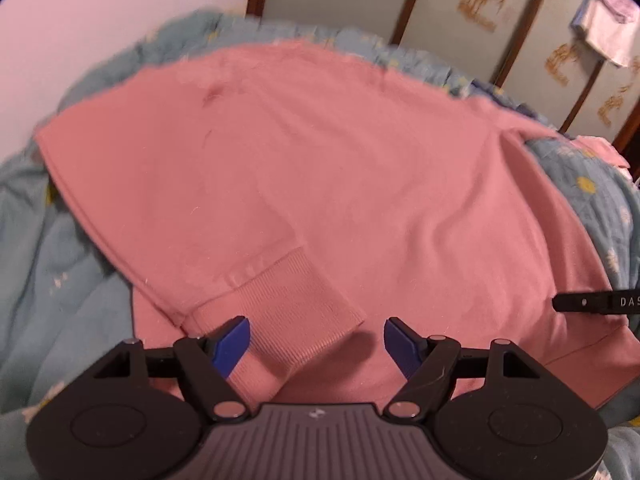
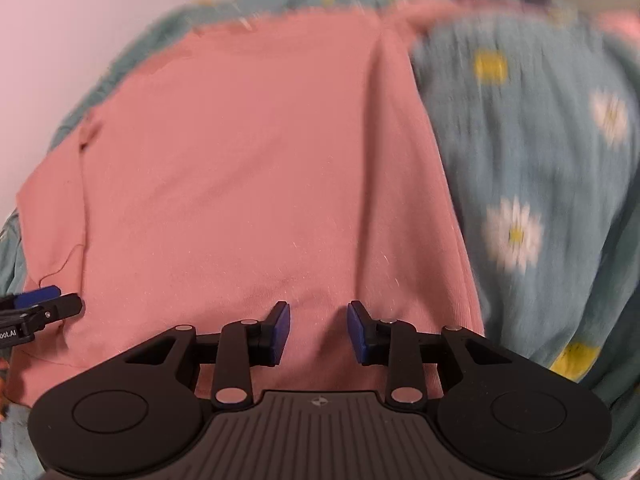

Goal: Fold clothes

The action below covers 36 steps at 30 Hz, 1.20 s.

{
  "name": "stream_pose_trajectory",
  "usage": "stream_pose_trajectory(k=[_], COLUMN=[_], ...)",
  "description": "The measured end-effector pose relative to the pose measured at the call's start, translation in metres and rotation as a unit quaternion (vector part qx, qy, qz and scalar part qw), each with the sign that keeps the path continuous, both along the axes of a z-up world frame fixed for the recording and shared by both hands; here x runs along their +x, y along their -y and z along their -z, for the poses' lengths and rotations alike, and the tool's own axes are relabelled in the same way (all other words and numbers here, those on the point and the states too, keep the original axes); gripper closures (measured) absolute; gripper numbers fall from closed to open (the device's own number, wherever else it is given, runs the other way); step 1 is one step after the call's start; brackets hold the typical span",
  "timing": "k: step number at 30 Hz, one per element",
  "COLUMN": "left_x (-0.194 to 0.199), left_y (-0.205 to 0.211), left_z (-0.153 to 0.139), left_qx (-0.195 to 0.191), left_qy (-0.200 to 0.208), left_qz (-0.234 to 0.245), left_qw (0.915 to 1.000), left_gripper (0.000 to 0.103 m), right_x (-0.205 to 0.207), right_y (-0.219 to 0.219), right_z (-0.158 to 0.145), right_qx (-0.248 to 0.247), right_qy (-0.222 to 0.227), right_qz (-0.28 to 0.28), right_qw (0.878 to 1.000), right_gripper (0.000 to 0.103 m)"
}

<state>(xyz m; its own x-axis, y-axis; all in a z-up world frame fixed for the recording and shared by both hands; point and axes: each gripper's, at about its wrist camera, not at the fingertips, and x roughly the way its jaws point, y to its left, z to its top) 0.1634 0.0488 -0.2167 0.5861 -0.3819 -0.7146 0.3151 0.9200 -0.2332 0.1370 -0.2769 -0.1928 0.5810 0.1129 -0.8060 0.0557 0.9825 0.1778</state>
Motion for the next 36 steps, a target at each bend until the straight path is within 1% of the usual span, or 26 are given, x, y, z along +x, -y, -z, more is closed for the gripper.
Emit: stream_pose_trajectory(k=[1, 2, 3, 5, 6, 7, 8, 9, 12, 14, 16, 17, 18, 20, 23, 24, 25, 26, 28, 29, 30, 31, 32, 33, 34, 36], left_x=[-0.004, -0.007, -0.009, -0.008, -0.004, -0.002, 0.002, 0.006, 0.008, 0.008, 0.010, 0.010, 0.011, 0.008, -0.004, -0.008, -0.009, -0.009, -0.009, -0.009, -0.009, -0.010, -0.012, -0.014, -0.018, -0.026], left_y=[-0.001, -0.002, -0.001, 0.005, 0.008, 0.008, 0.006, 0.001, -0.011, -0.014, -0.014, -0.012, -0.010, -0.006, -0.002, -0.001, 0.000, 0.002, 0.007, 0.013, 0.019, 0.021, 0.022, 0.024, 0.025, 0.026], left_z=[-0.006, -0.010, -0.012, -0.006, 0.002, 0.007, 0.013, 0.016, 0.016, 0.016, 0.018, 0.018, 0.018, 0.015, 0.004, 0.000, -0.002, -0.004, -0.006, -0.008, -0.012, -0.014, -0.020, -0.026, -0.034, -0.049], left_qx=[-0.013, -0.025, -0.029, -0.002, 0.014, 0.020, 0.016, 0.003, -0.036, -0.045, -0.043, -0.037, -0.029, -0.014, 0.001, 0.006, 0.008, 0.012, 0.022, 0.038, 0.050, 0.053, 0.054, 0.055, 0.052, 0.043], left_qy=[0.016, 0.029, 0.030, 0.003, -0.020, -0.036, -0.054, -0.066, -0.072, -0.072, -0.072, -0.069, -0.064, -0.050, -0.010, 0.006, 0.009, -0.003, -0.029, -0.042, -0.044, -0.041, -0.032, -0.022, -0.015, -0.001], left_qz=[0.004, 0.009, 0.014, 0.013, 0.010, 0.007, 0.003, -0.005, -0.022, -0.025, -0.023, -0.021, -0.019, -0.022, -0.032, -0.043, -0.051, -0.064, -0.075, -0.064, -0.047, -0.038, -0.028, -0.017, -0.018, -0.027], left_qw=[0.9998, 0.9992, 0.9990, 0.9999, 0.9997, 0.9991, 0.9984, 0.9978, 0.9965, 0.9961, 0.9962, 0.9967, 0.9974, 0.9984, 0.9995, 0.9990, 0.9986, 0.9979, 0.9965, 0.9963, 0.9967, 0.9970, 0.9976, 0.9981, 0.9984, 0.9987], left_gripper=[0.029, 0.028, 0.027, 0.027, 0.027, 0.027, 0.027, 0.027, 0.027, 0.027, 0.027, 0.027, 0.027, 0.027, 0.027, 0.027, 0.027, 0.027, 0.027, 0.027, 0.029, 0.028, 0.027, 0.027, 0.027, 0.022], right_x=[-0.003, -0.004, -0.005, -0.002, 0.001, 0.005, 0.008, 0.010, 0.008, 0.003, -0.001, -0.002, -0.003, -0.007, -0.004, -0.005, -0.004, -0.002, -0.003, -0.004, -0.009, -0.017, -0.023, -0.028, -0.033, -0.039], right_y=[-0.004, -0.006, -0.008, -0.011, -0.013, -0.016, -0.018, -0.021, -0.024, -0.022, -0.013, -0.010, -0.008, -0.010, -0.017, -0.017, -0.016, -0.018, -0.020, -0.021, -0.020, -0.017, -0.019, -0.023, -0.027, -0.035], right_z=[-0.005, -0.006, -0.005, 0.005, 0.011, 0.018, 0.025, 0.026, 0.015, 0.010, -0.001, -0.003, -0.007, -0.012, -0.015, -0.015, -0.017, -0.021, -0.026, -0.028, -0.029, -0.028, -0.027, -0.026, -0.025, -0.026], right_qx=[0.003, 0.011, 0.019, 0.033, 0.032, 0.025, 0.018, 0.011, 0.002, 0.009, 0.029, 0.037, 0.031, -0.005, -0.042, -0.047, -0.052, -0.054, -0.046, -0.037, -0.023, -0.006, -0.003, -0.013, -0.024, -0.064], right_qy=[0.016, 0.014, 0.004, -0.040, -0.062, -0.083, -0.104, -0.112, -0.090, -0.065, -0.022, -0.001, 0.018, 0.047, 0.050, 0.049, 0.036, 0.031, 0.049, 0.056, 0.053, 0.042, 0.031, 0.023, 0.015, 0.019], right_qz=[-0.008, -0.013, -0.017, -0.028, -0.033, -0.037, -0.042, -0.046, -0.052, -0.047, -0.027, -0.014, 0.004, 0.045, 0.066, 0.068, 0.062, 0.055, 0.046, 0.049, 0.062, 0.072, 0.069, 0.058, 0.047, 0.053], right_qw=[1.000, 1.000, 1.000, 0.998, 0.997, 0.996, 0.994, 0.993, 0.995, 0.997, 0.999, 0.999, 0.999, 0.998, 0.996, 0.995, 0.996, 0.997, 0.997, 0.997, 0.996, 0.996, 0.997, 0.998, 0.998, 0.996], right_gripper=[0.067, 0.063, 0.059, 0.059, 0.059, 0.059, 0.059, 0.059, 0.058, 0.053, 0.045, 0.044, 0.041, 0.040, 0.034, 0.025, 0.018, 0.018, 0.017, 0.017, 0.017, 0.017, 0.018, 0.018, 0.018, 0.018])
